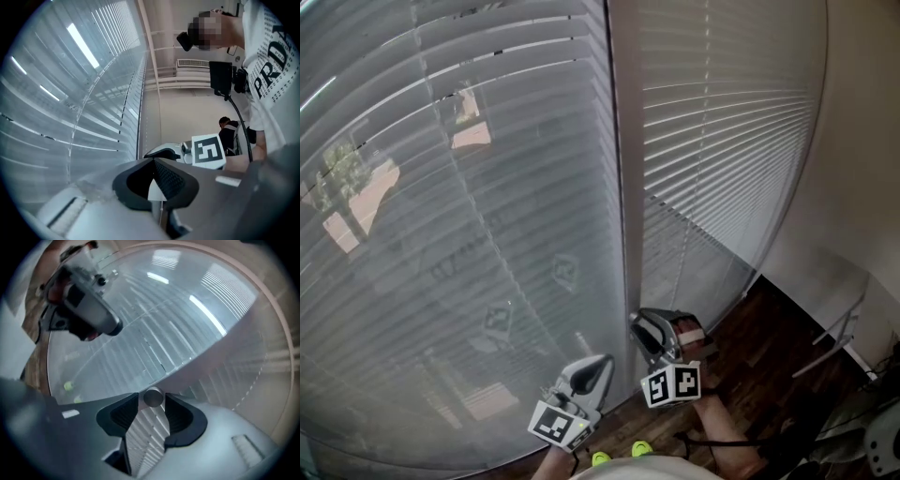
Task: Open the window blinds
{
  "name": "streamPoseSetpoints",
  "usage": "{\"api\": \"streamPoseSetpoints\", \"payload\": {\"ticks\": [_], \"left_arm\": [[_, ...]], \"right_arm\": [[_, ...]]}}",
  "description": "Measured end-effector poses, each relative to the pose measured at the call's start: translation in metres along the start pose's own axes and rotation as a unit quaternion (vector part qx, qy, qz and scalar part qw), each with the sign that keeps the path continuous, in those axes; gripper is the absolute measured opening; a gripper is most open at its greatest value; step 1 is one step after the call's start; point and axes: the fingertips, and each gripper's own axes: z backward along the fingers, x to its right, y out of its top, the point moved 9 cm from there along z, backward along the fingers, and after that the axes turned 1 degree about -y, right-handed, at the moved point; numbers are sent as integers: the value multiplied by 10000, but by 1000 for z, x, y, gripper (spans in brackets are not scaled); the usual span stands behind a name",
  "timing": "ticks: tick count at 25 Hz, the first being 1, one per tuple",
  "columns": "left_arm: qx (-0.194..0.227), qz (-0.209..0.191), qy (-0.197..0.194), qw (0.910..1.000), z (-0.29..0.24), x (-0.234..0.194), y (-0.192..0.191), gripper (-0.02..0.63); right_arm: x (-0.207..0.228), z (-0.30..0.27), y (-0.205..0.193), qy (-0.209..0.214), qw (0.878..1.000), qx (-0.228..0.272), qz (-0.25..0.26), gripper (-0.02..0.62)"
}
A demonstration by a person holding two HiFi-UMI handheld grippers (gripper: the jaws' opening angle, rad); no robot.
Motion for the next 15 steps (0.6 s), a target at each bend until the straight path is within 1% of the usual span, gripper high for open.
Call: {"api": "streamPoseSetpoints", "payload": {"ticks": [2,4,5,6,8,11,15], "left_arm": [[31,5,-6,10000,-1,-1,0,-9],[49,11,3,10000,-2,-2,0,-9],[45,14,16,10000,-1,-3,0,-9],[36,17,33,10000,-1,-5,0,-9],[12,24,64,10000,0,-7,0,-9],[-3,27,72,10000,1,-9,-1,-9],[-24,26,50,10000,1,-9,-1,-9]], "right_arm": [[-3,-4,-1,-15,9973,-79,730,173],[-3,-7,-2,-83,9941,-87,1081,169],[-2,-8,-2,-141,9931,-80,1165,146],[-1,-8,-2,-192,9925,-69,1206,129],[-1,-8,-2,-270,9928,-30,1164,129],[-3,-8,-3,-358,9947,15,959,130],[-2,-8,-3,-371,9967,80,715,130]]}}
